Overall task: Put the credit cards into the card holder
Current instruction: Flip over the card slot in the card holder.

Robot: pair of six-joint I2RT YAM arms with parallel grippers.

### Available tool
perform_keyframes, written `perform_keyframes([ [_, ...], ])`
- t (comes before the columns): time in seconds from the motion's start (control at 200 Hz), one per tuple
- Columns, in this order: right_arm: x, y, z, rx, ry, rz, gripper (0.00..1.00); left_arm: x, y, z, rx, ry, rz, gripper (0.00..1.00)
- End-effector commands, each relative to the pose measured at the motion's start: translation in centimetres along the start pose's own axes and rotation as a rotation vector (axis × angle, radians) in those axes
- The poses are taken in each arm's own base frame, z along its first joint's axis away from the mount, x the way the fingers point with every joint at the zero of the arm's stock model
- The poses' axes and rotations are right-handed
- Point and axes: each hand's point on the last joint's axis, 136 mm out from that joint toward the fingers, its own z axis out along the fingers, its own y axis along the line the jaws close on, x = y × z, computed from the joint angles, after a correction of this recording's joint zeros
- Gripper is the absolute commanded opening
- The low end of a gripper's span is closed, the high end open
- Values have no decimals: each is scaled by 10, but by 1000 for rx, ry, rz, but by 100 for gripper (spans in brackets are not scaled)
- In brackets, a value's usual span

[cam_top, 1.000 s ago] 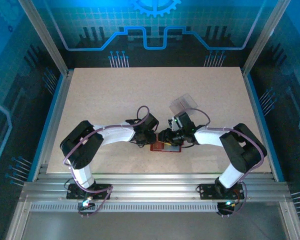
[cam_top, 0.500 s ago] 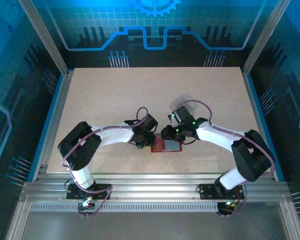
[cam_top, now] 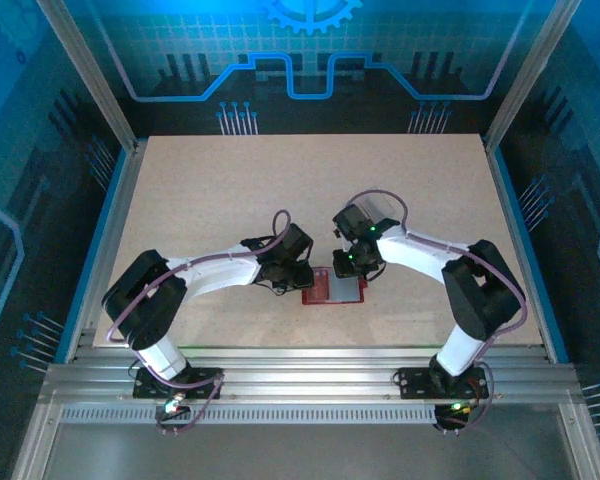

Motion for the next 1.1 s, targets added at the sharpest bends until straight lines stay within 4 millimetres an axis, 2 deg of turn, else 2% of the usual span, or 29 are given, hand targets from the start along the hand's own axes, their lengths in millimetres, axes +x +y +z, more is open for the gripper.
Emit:
perform_keyframes([
  [0.0,5,-9,1,76,29,-52,29,9,-7,9,21,44,26,24],
  [0.115,6,-14,7,117,42,-64,32,11,-4,16,9,55,20,23],
  [0.29,10,-11,18,123,63,-85,32,16,4,24,-13,70,11,23],
  [0.485,14,-10,22,158,75,-103,23,24,13,33,-36,87,3,23],
  [0.74,12,-7,16,159,60,-110,9,30,18,37,-43,94,-4,23],
  [0.85,9,-5,11,161,52,-114,0,32,19,39,-45,96,-7,22],
  [1.096,-5,12,-12,135,3,-150,0,36,21,44,-49,104,-13,23],
])
